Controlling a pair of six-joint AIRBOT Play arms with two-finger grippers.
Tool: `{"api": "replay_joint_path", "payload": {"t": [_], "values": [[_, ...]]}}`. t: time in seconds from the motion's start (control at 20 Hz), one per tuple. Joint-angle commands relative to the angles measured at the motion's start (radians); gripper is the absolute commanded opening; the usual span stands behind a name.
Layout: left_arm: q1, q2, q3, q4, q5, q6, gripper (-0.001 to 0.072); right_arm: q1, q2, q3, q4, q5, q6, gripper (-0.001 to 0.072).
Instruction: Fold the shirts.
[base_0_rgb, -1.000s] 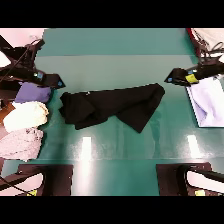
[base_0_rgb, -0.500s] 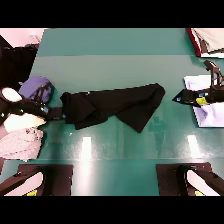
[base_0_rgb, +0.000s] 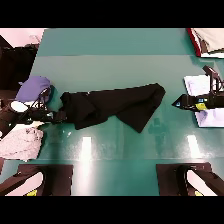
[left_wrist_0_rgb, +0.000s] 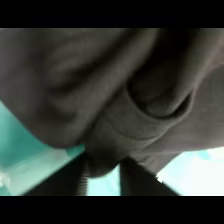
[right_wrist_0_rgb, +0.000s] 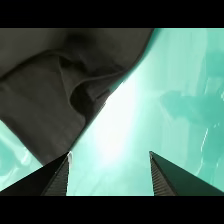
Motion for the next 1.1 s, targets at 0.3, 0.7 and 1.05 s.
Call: {"api": "replay_joint_path", "payload": {"t": [0.3,0.7,1.05], "values": [[0.001,0.002,0.187,-0.048,-0.156,0.001,0.0026,0.121,0.002,-0.306,0.287,-0.106,0.029,0.0552],[0.001,0.002,0.335,-0.049,-0.233,0.001,0.0025,0.478,-0.021,-0.461,0.287,-0.507,0.257,0.0436],[0.001,0.002,0.335,-0.048,-0.256,0.002,0.0026,0.564,-0.253,-0.303,0.275,-0.488,0.255,0.0435]]}}
